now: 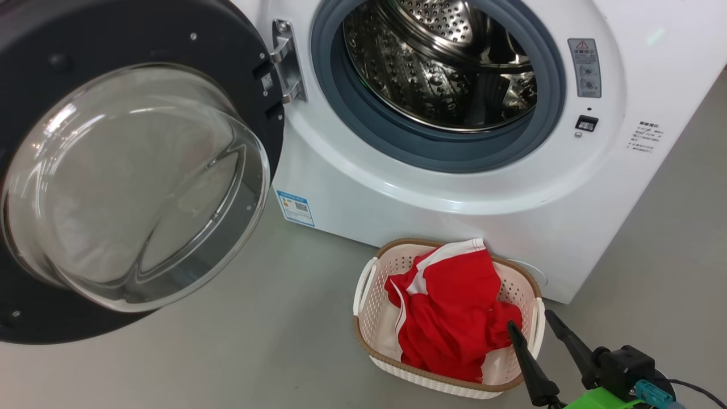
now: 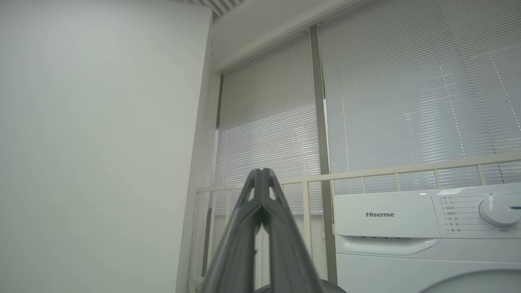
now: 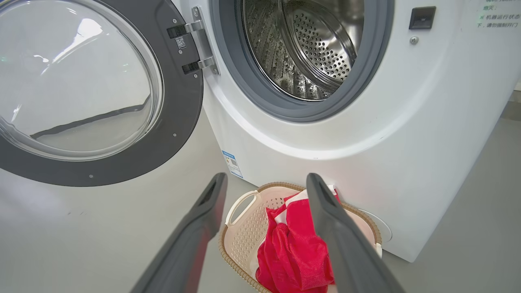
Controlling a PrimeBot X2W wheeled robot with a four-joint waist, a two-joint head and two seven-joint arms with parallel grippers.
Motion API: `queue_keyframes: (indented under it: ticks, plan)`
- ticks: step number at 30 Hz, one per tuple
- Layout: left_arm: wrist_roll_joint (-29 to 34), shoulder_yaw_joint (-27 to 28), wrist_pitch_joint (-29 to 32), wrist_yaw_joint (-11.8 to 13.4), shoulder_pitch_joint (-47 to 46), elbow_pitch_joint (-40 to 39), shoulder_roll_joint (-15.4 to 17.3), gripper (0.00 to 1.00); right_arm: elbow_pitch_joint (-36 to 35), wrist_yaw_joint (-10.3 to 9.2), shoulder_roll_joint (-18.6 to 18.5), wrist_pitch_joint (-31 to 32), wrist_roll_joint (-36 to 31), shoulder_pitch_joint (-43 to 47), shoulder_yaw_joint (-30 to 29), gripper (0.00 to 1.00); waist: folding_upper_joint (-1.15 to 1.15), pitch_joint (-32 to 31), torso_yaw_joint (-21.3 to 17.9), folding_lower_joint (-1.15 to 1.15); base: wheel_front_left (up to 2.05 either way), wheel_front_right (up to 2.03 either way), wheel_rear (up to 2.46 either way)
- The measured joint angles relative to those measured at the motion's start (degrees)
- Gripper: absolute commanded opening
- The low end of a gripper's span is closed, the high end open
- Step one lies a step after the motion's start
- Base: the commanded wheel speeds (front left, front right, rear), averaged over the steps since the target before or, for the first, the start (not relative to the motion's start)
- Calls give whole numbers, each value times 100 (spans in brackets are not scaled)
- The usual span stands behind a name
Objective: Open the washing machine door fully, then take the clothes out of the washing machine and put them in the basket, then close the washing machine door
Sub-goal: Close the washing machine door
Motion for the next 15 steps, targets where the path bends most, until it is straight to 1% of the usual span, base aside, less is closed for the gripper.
queue_keyframes:
  ticks: [3, 6, 9, 12, 13, 15]
  plan:
    - [-376, 259, -15, -1, -556, 559, 274, 0, -36, 0, 2, 0, -10, 2, -47, 100, 0, 68, 18, 0, 0, 0, 0]
    - [-1100, 498, -14, -2, -1098, 1316, 430, 0, -68, 0, 10, 0, -52, 21, -86, 100, 0, 126, 43, 0, 0, 0, 0]
    - [-1699, 695, 153, -2, -1577, 2220, 760, 0, -96, 0, 10, 0, -59, 25, -172, 100, 0, 198, 67, 0, 0, 0, 0]
    - [-2195, 914, 665, -2, -2067, 3295, 1073, 0, -114, 0, 5, 0, -73, 25, -214, 100, 0, 273, 87, 0, 0, 0, 0]
    - [-2273, 916, 842, 1, -2190, 3650, 1195, 0, -120, 0, 4, 0, -104, 24, -220, 100, 0, 299, 93, 0, 0, 0, 0]
    - [-2224, 769, 1318, 2, -2320, 4331, 1496, 0, -129, 0, 4, 0, -116, 23, -224, 100, 0, 352, 101, 0, 0, 0, 0]
